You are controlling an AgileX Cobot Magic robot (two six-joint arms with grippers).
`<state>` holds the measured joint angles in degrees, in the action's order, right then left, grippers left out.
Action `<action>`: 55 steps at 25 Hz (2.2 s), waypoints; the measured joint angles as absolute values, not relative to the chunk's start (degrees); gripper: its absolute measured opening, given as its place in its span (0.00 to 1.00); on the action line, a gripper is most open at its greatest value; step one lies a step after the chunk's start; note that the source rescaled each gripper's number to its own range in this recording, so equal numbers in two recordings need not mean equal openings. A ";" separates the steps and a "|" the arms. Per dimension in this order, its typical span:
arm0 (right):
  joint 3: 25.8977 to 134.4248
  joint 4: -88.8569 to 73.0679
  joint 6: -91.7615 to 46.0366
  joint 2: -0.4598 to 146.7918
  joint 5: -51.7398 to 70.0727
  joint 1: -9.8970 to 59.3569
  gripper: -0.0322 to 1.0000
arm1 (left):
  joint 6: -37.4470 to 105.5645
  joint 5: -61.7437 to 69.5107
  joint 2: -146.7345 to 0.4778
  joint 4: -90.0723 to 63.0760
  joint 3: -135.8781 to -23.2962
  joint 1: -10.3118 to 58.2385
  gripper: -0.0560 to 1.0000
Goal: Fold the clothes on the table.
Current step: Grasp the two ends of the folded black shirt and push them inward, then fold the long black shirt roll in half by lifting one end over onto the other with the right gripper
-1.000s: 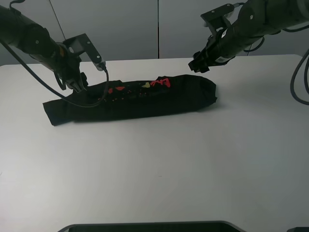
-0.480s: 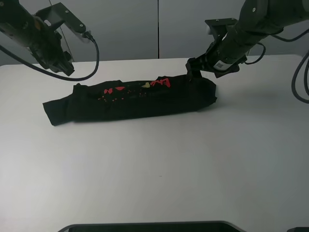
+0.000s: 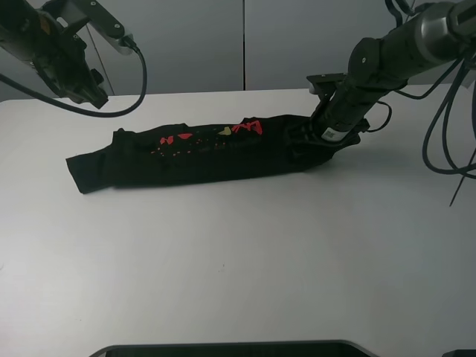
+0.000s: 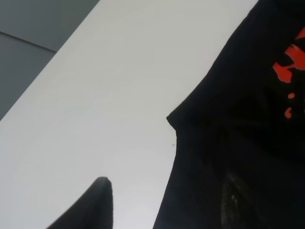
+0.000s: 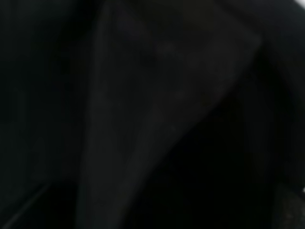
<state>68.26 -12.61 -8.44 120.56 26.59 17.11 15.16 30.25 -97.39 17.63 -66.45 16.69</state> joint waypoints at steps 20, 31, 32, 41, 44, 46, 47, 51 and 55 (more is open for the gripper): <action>69.30 -19.89 -13.89 123.51 26.97 16.63 0.18 | 15.16 30.72 -93.81 16.65 -66.45 16.69 0.68; 70.03 11.58 13.46 122.89 34.99 17.95 0.18 | 15.16 32.90 -93.81 16.53 -66.45 16.69 0.68; 70.03 15.97 15.90 122.89 36.87 17.95 0.18 | 15.16 33.00 -93.81 16.53 -66.45 16.69 0.68; 69.29 36.44 23.74 123.57 52.54 17.72 0.18 | 15.16 33.04 -93.81 16.53 -66.45 16.69 0.68; 68.36 36.26 25.00 121.74 52.63 17.39 0.18 | 15.16 33.13 -93.81 16.53 -66.45 16.69 0.67; 67.91 35.06 25.22 118.64 52.63 17.18 0.18 | 15.16 33.13 -93.81 16.53 -66.45 16.69 0.67; 67.74 34.52 25.22 116.64 52.53 17.18 0.18 | 15.16 33.13 -93.81 16.53 -66.45 16.69 0.67; 67.74 30.18 24.62 105.74 51.84 17.18 0.18 | 15.16 33.13 -93.81 16.53 -66.45 16.69 0.67; 67.74 19.65 19.27 97.55 50.28 17.18 0.18 | 15.16 33.13 -93.81 16.53 -66.45 16.69 0.67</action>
